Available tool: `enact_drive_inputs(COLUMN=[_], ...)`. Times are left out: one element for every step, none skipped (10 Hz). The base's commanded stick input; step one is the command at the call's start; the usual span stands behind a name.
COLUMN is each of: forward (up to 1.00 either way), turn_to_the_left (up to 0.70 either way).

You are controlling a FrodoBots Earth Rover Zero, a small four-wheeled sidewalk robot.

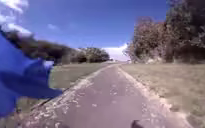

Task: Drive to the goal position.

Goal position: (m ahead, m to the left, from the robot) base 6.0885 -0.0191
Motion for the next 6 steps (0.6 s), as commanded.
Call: enact_drive_inputs(forward=[0.70, 0.70, 0.70, 0.70, 0.70, 0.70], turn_to_the_left=[0.00, 0.00, 0.00, -0.04, -0.20, -0.35])
